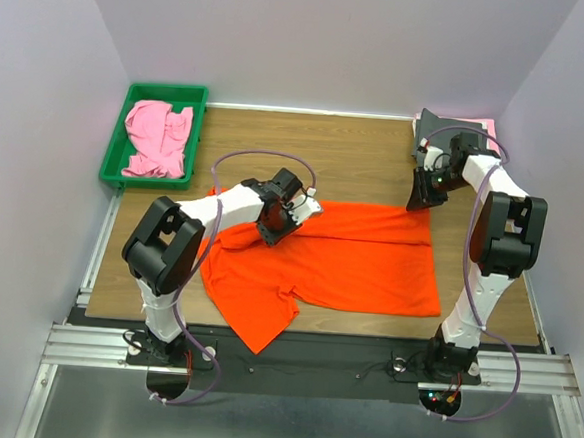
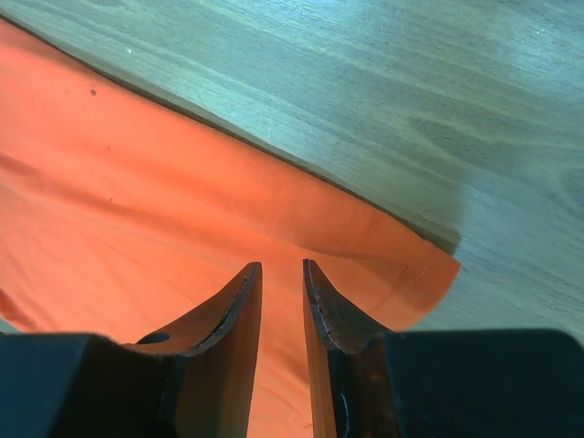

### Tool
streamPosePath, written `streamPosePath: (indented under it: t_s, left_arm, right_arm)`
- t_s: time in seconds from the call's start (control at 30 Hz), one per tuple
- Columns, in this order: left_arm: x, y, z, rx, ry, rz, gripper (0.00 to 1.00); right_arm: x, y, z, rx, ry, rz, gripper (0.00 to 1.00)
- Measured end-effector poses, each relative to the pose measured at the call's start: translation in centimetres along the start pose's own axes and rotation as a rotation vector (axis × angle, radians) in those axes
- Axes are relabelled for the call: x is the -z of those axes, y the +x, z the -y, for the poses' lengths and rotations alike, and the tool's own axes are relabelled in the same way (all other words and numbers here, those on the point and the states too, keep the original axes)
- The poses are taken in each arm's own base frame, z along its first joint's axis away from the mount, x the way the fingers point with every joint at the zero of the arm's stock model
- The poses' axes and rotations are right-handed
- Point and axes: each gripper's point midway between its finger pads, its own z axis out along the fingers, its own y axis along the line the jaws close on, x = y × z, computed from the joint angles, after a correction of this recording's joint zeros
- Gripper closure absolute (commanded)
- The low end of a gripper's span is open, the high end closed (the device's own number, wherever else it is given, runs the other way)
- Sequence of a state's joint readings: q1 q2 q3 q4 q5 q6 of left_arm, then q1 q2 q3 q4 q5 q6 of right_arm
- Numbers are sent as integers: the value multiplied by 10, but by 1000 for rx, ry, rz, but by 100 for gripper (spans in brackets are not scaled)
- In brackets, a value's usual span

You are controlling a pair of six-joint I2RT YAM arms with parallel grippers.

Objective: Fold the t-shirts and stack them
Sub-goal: Fold the tshirt

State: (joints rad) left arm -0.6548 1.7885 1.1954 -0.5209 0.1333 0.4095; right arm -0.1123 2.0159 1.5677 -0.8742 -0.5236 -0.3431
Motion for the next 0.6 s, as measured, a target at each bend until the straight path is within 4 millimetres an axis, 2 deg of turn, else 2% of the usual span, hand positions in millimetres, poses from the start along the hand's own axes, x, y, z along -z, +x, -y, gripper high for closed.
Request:
streamPosePath:
  t_s: [0.17, 0.43, 0.5, 0.6]
  left_arm:
    - [-1, 2, -4, 0, -19, -12, 67]
    - [-9, 11, -1, -5, -5, -43, 64]
    - [-9, 11, -1, -8, -3, -45, 65]
    - [-10, 11, -2, -13, -5, -45, 76]
  right_arm:
    - [0, 0, 0, 0, 0, 1, 70]
    - [0, -1, 0, -1, 1, 2, 70]
    - [0, -1, 0, -1, 1, 3, 70]
    - [0, -1, 0, 0, 2, 3, 71]
